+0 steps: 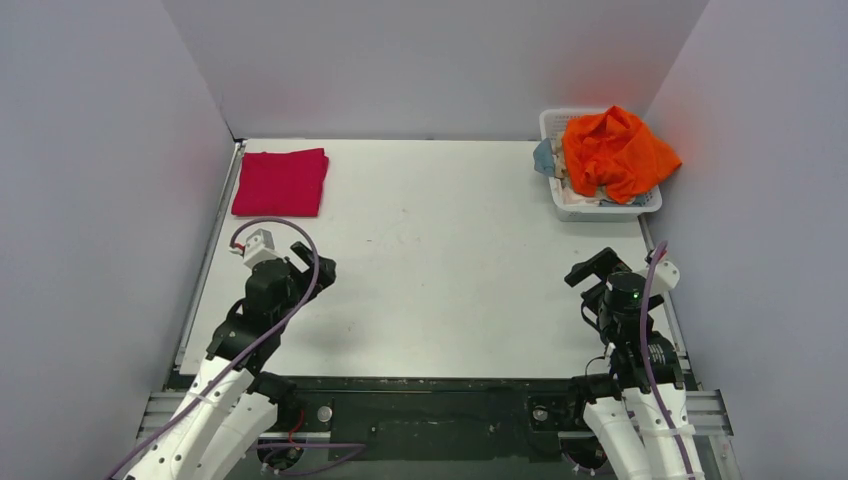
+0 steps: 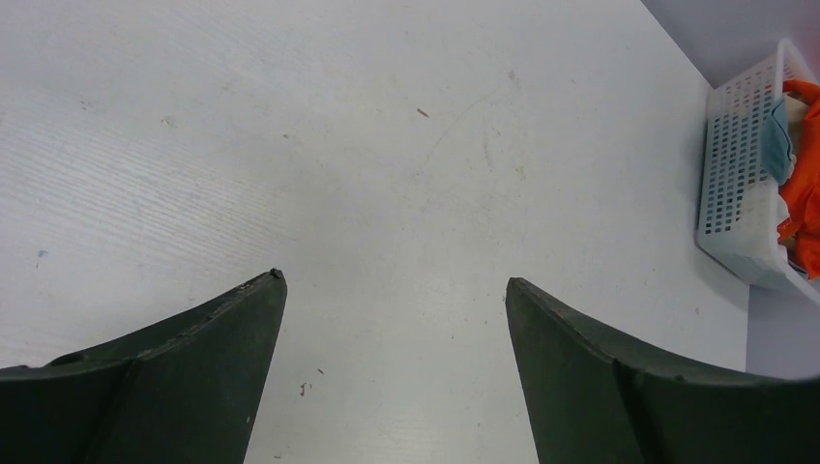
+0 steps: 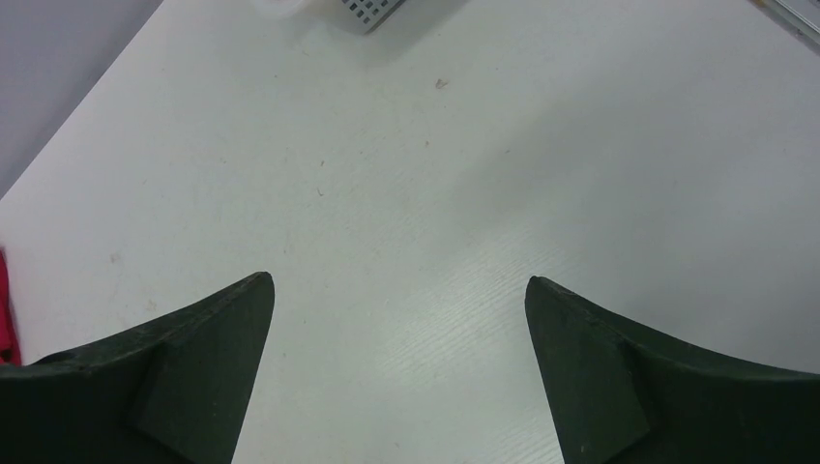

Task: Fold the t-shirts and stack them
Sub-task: Grab crumpled tshirt from bin with the right arm, then move the tshirt to the center of the board

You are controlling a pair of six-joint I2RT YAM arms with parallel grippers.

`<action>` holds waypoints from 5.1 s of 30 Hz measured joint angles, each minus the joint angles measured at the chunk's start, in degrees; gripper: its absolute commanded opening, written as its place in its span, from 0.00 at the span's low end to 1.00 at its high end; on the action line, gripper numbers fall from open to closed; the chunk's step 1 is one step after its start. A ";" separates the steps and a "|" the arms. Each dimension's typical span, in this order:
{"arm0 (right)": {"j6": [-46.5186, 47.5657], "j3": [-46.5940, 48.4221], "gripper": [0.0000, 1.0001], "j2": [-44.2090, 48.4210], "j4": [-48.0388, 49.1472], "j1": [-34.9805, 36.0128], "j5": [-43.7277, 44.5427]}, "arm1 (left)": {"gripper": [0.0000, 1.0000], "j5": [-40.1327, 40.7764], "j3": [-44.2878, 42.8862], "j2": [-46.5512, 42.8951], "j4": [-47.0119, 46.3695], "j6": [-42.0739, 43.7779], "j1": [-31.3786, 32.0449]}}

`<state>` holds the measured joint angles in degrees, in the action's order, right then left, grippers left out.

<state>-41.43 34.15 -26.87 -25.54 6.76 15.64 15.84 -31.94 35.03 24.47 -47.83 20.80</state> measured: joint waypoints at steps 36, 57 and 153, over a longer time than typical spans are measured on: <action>29.07 80.85 0.78 -89.44 3.02 -6.23 5.90 | 0.95 -0.52 0.42 17.18 -12.11 3.91 -0.04; 8.26 95.56 0.59 -110.33 20.57 -13.09 -1.75 | 0.95 -1.55 -2.82 28.35 -15.19 5.66 -0.76; 10.01 25.00 0.92 -47.95 12.41 48.06 -3.26 | 0.95 -5.62 2.67 10.64 0.50 -5.49 -3.67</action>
<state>-31.42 59.16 -74.83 -13.13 54.83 12.38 10.22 -29.28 45.67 24.97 -53.32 17.12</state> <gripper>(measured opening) 0.948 0.946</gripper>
